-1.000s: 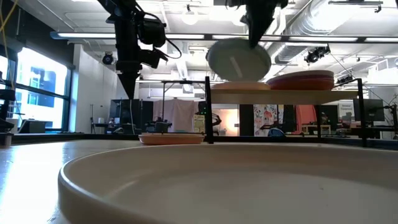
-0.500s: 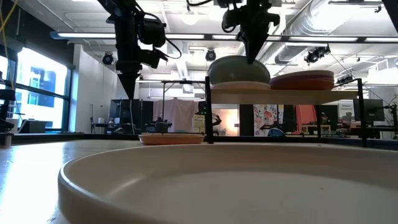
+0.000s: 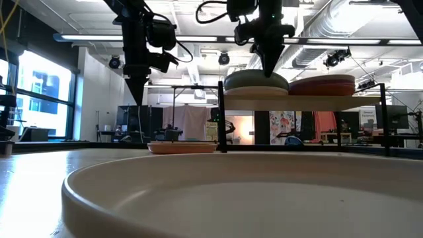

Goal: Place and stack plates onto a shelf
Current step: Stack the blue plate on top of the light orange plate on the shelf, then stack the brown plate on top of the blue plate on the shelf

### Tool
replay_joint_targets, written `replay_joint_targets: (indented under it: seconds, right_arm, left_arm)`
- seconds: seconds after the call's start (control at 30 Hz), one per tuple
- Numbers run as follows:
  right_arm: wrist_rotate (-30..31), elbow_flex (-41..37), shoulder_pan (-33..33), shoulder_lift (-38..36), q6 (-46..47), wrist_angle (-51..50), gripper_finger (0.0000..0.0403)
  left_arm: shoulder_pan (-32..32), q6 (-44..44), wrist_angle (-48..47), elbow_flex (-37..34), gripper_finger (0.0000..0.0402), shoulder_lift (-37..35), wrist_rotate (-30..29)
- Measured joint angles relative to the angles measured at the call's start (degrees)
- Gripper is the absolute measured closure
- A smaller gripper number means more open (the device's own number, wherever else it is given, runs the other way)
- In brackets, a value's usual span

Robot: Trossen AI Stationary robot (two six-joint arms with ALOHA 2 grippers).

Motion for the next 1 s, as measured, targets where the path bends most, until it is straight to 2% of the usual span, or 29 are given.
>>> replay_joint_targets:
  seconds: [0.3,0.6,0.8,0.87,1.0]
  right_arm:
    - [0.1,0.0,-1.0,0.2,1.7,0.3,0.0399]
    - [0.5,0.0,-1.7,0.2,1.8,0.3,0.0339]
    - [2.4,1.2,-1.1,0.1,2.3,-2.2,0.0329]
    - [2.7,2.5,-0.6,0.1,3.5,-3.3,0.0329]
    - [2.1,5.9,0.5,0.0,7.9,-4.1,0.0329]
  left_arm:
    - [0.0,0.0,0.0,0.0,0.0275,0.0,0.0]
    - [0.0,0.0,0.0,0.0,0.0275,0.0,0.0]
    - [0.0,0.0,0.0,0.0,0.0275,0.0,0.1]
    - [0.0,-0.1,0.0,0.0,0.0275,0.0,2.1]
    - [0.0,0.0,0.6,0.0,0.0275,0.0,9.9]
